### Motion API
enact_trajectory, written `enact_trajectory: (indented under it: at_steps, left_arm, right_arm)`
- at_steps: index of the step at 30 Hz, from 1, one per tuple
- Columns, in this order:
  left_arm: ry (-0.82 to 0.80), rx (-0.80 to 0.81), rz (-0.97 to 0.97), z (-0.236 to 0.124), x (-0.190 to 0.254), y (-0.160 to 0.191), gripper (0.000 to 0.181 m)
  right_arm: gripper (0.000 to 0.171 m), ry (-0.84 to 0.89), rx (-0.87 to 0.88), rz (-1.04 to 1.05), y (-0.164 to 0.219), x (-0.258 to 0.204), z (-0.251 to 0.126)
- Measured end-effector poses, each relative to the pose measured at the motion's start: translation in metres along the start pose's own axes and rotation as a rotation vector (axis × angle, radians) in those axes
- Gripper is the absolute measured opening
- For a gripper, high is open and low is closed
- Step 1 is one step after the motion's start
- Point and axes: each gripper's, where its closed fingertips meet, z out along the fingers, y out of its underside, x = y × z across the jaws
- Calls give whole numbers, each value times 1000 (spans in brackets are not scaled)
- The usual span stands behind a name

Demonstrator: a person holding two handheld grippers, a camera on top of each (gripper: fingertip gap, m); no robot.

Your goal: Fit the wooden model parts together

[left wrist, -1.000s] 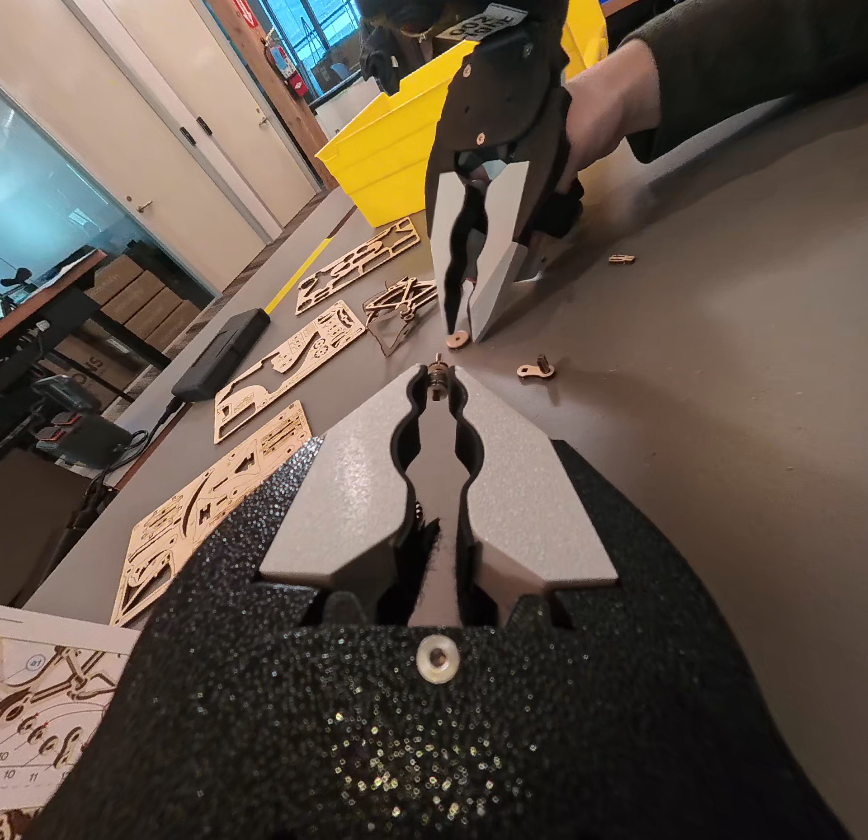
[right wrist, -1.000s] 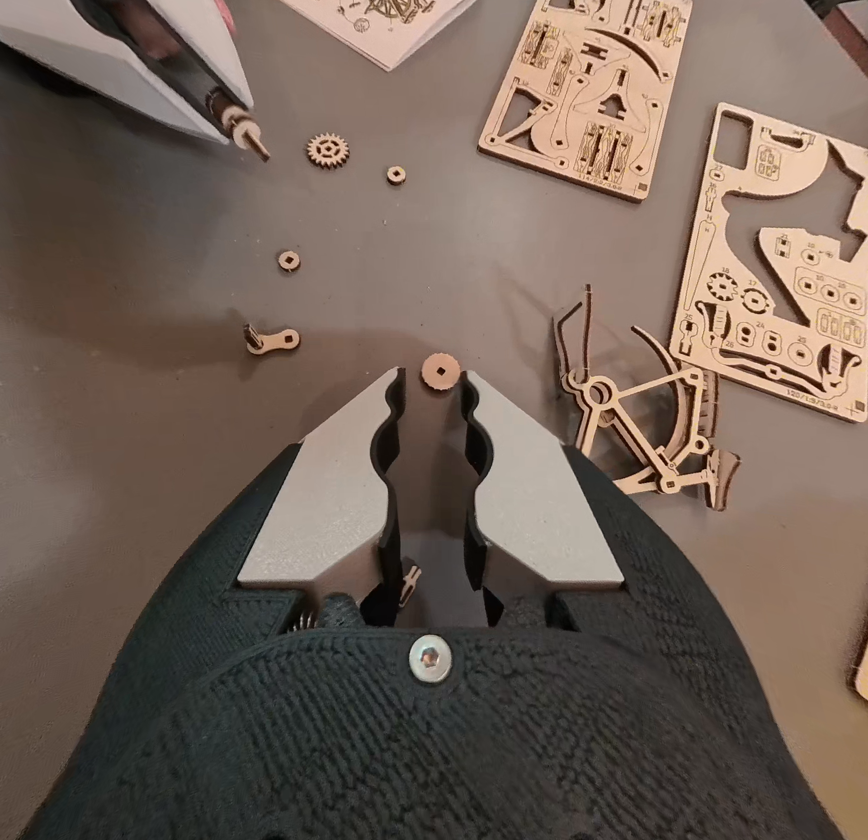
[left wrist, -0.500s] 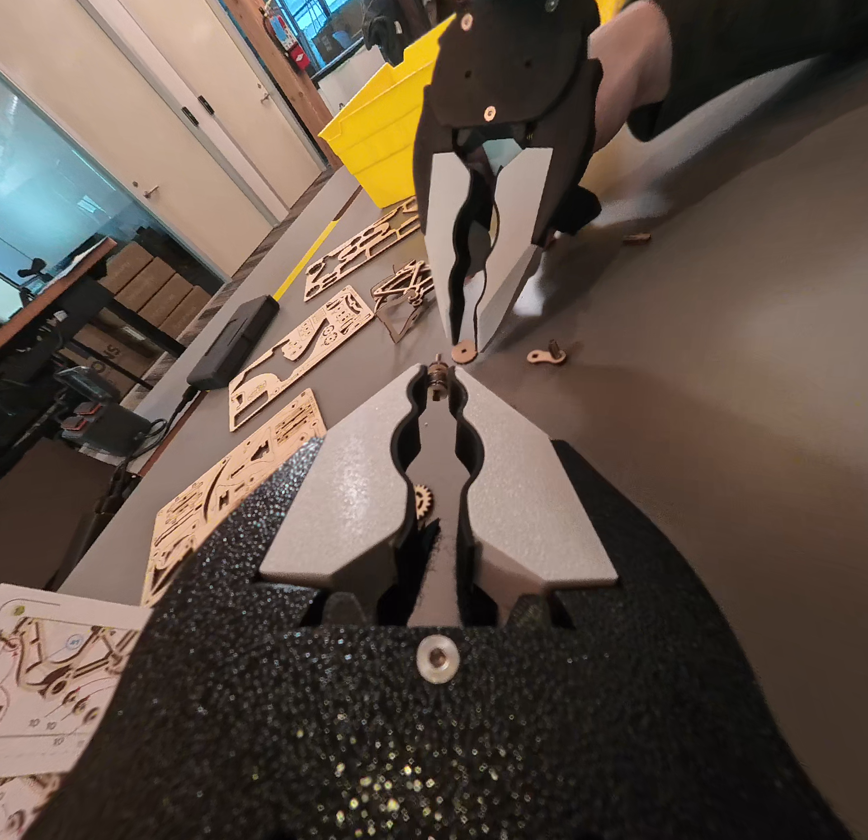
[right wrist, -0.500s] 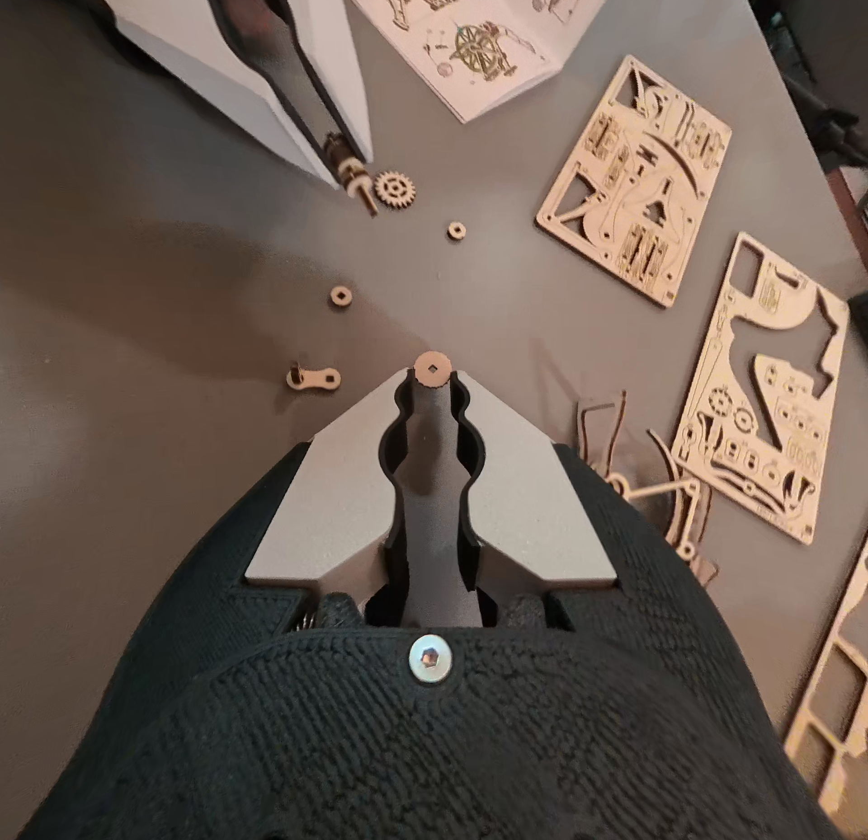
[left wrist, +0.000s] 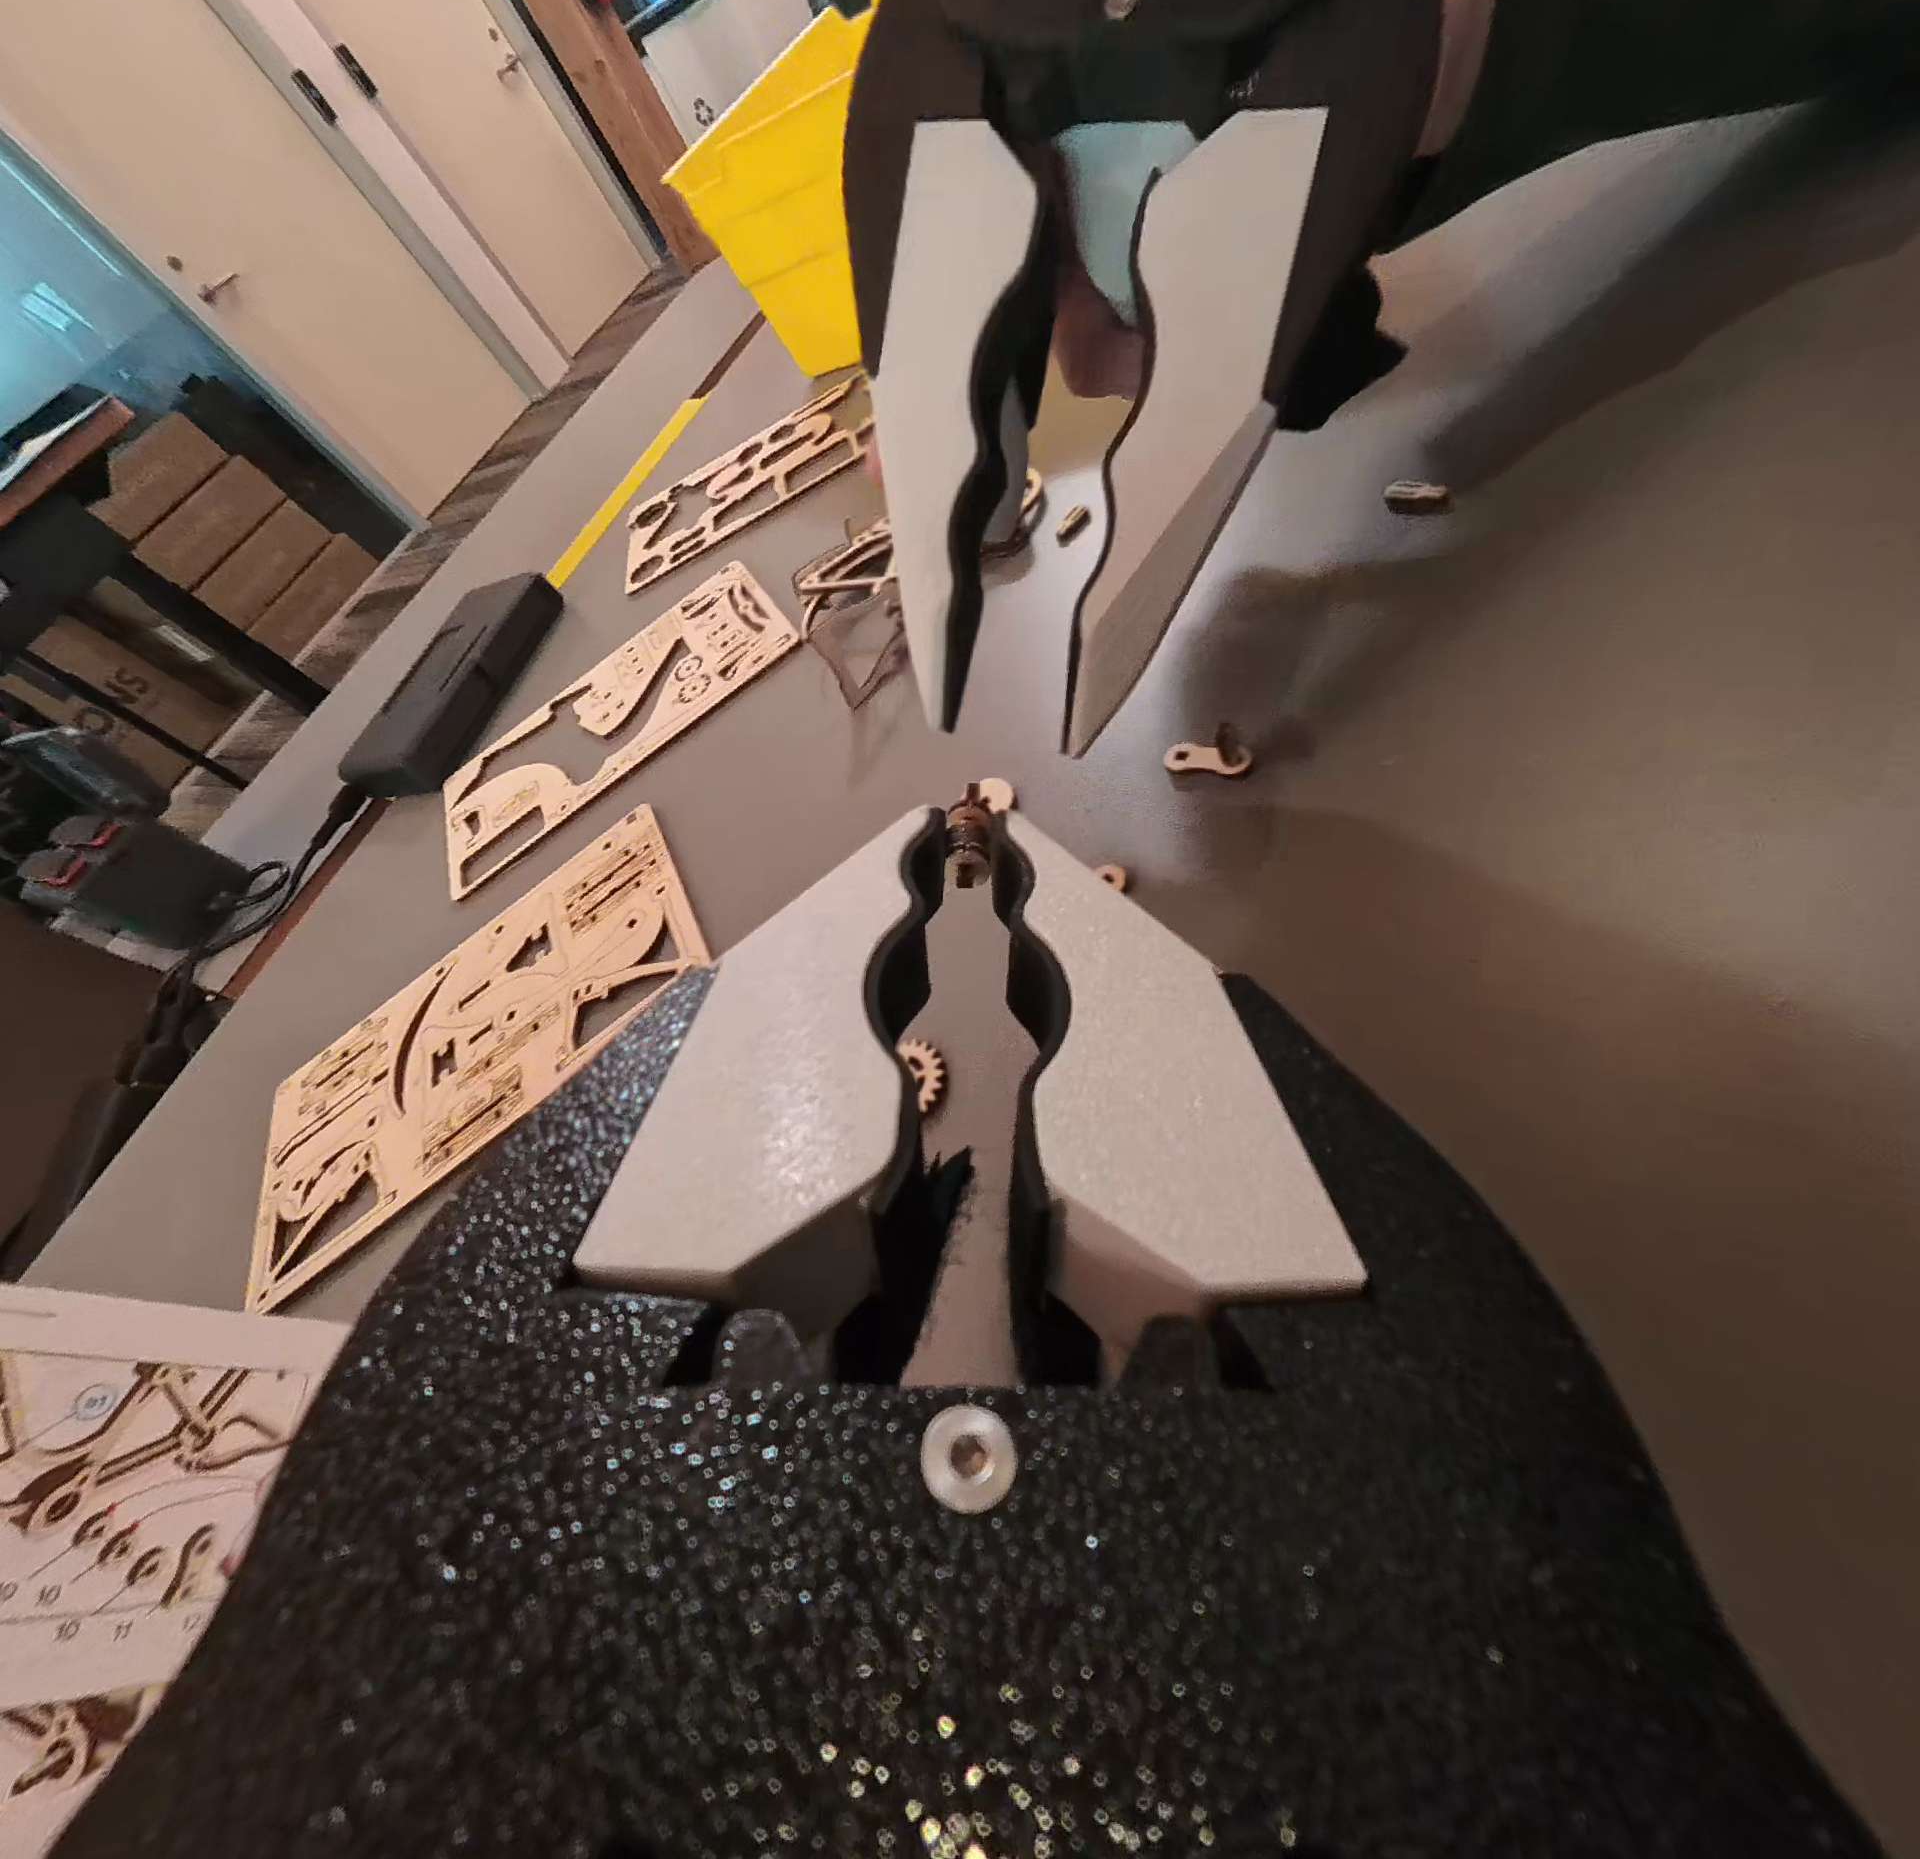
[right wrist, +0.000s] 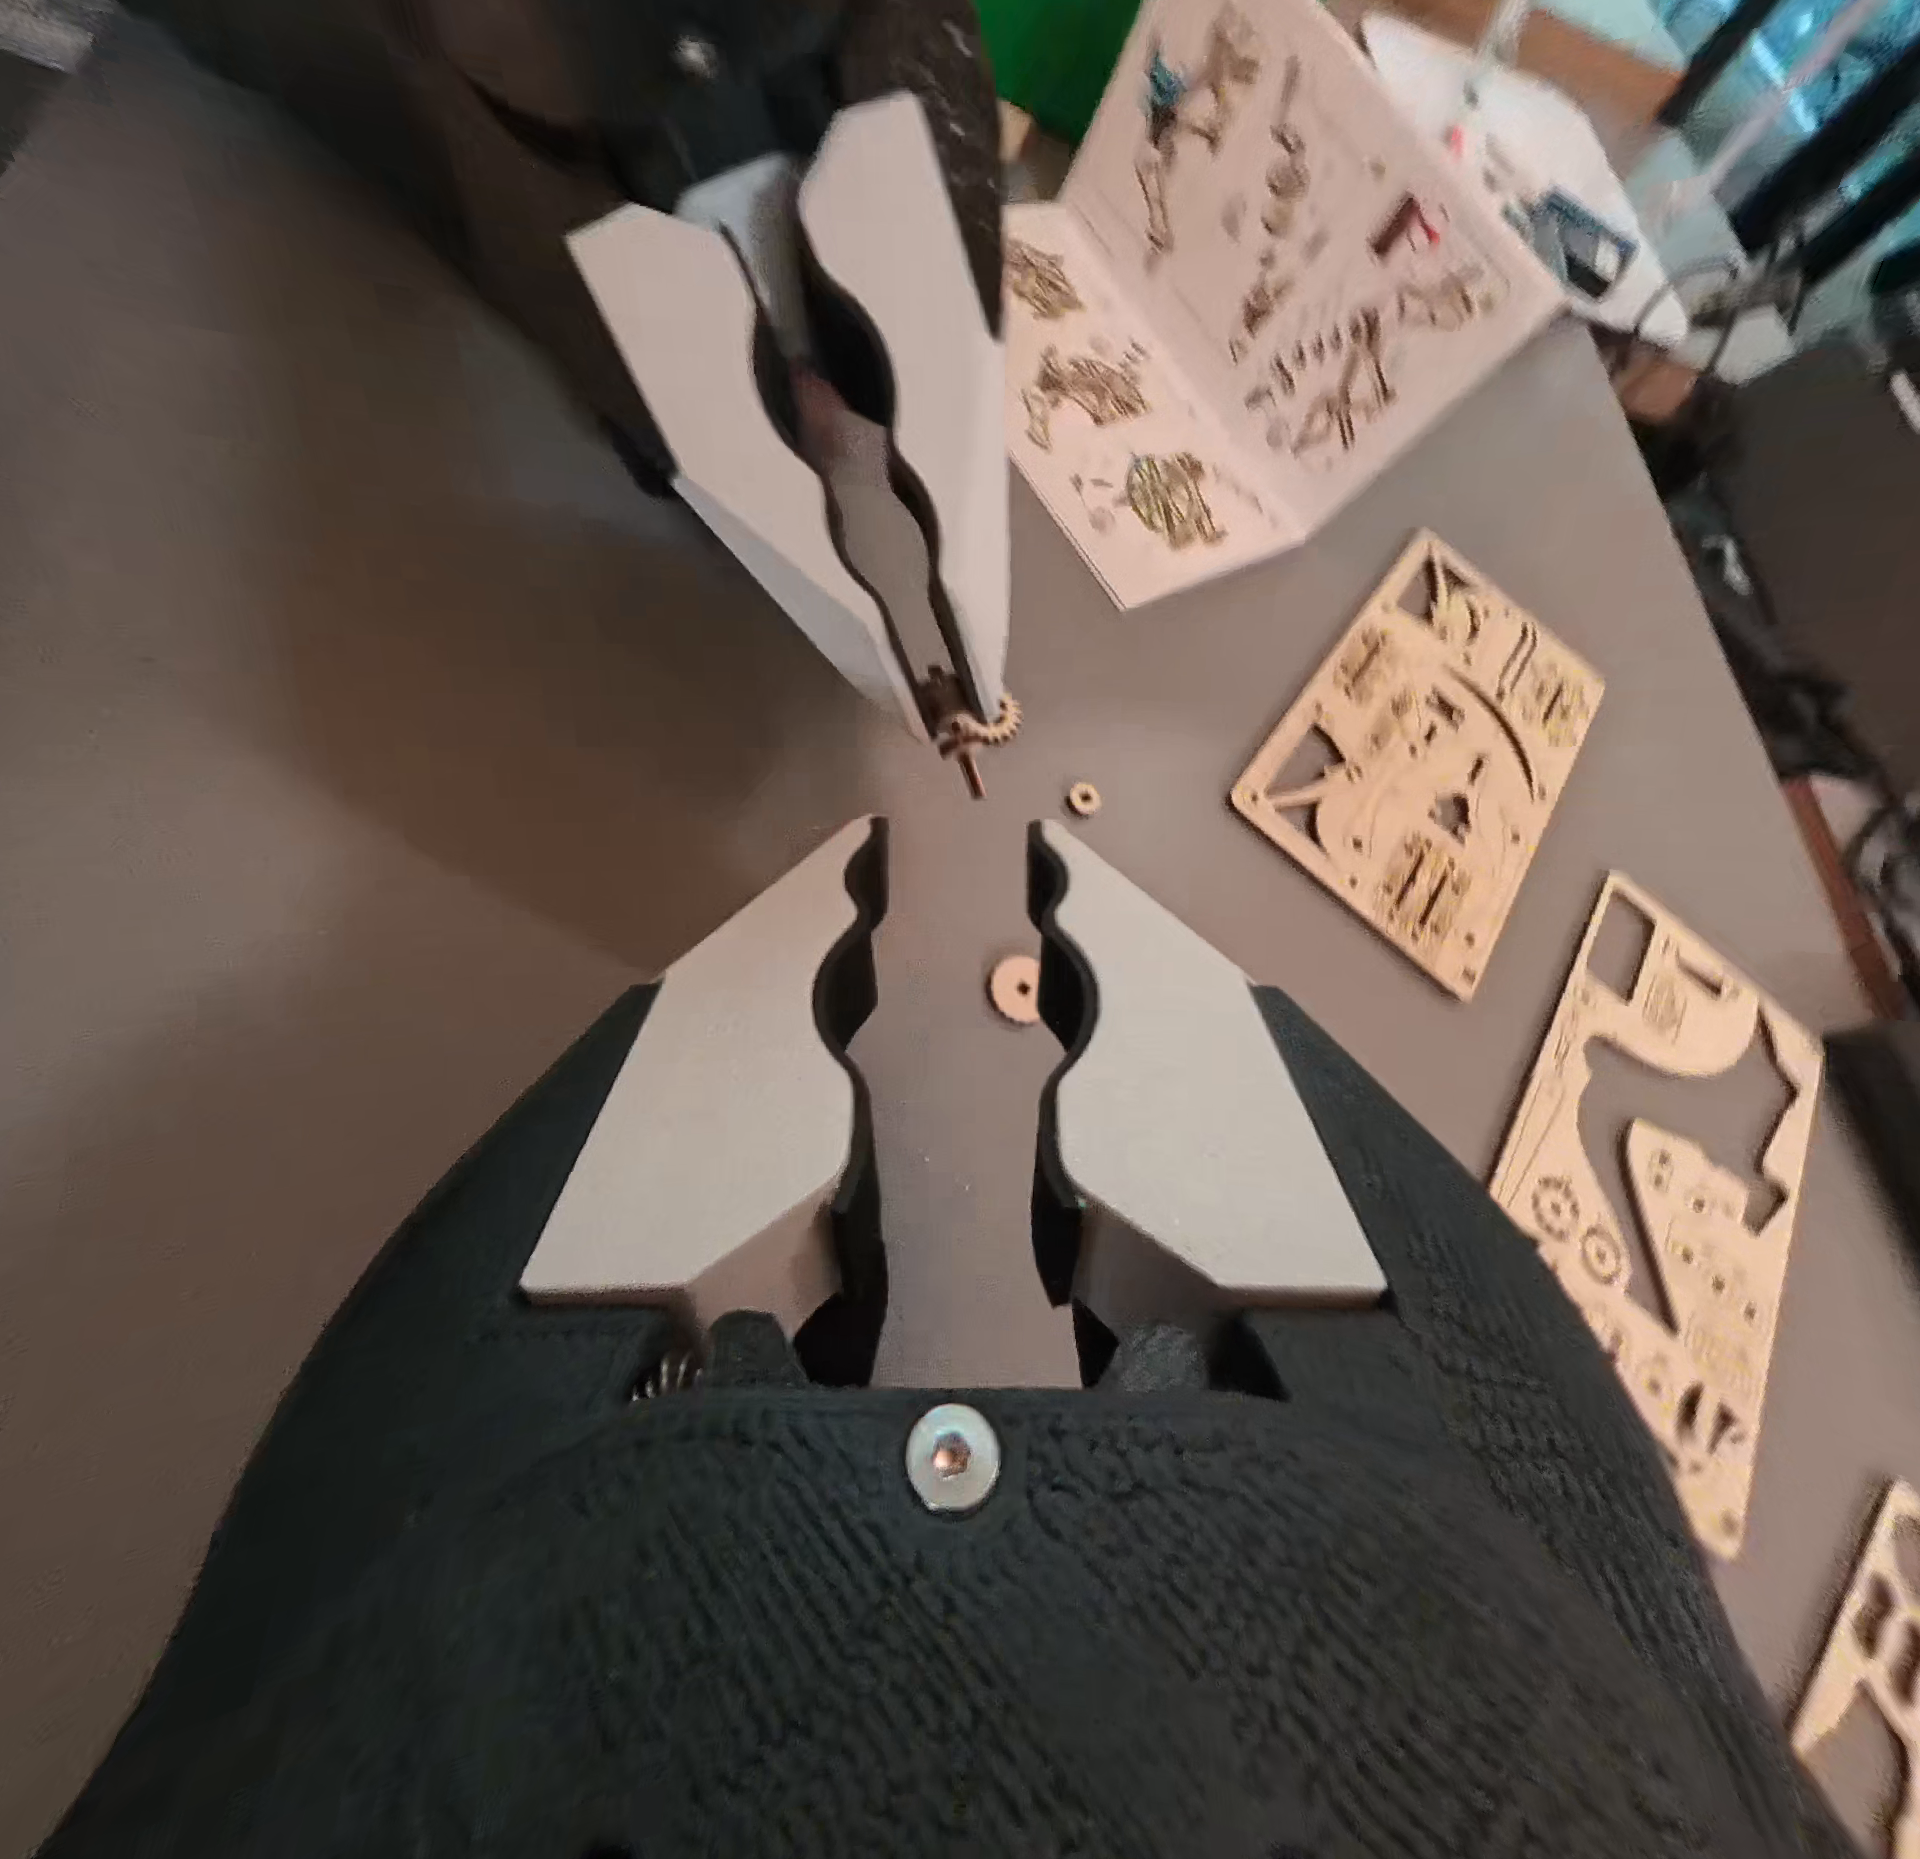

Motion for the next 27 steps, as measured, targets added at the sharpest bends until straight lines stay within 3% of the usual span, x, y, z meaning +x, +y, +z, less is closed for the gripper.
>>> enact_trajectory:
  at_steps: [3, 12, 14, 19, 23, 27]
  left_arm:
    - [41, 15, 28, 1, 9, -4, 6]
    - [75, 41, 99, 0, 24, -11, 6]
    - [48, 83, 84, -2, 20, -15, 8]
    - [22, 268, -15, -15, 13, -42, 61]
    - [22, 391, -117, -25, 8, -54, 49]
    - [-2, 411, -124, -25, 7, -54, 52]
  right_arm:
    - [13, -20, -9, -71, -3, -8, 4]
    - [1, -89, -21, -129, 3, -21, 6]
    - [1, -92, 25, -102, -1, -19, 4]
    - [1, -82, 236, -22, -18, -11, -9]
    - [0, -42, 449, -30, -40, -8, -26]
    - [0, 2, 463, -79, -37, -7, -25]
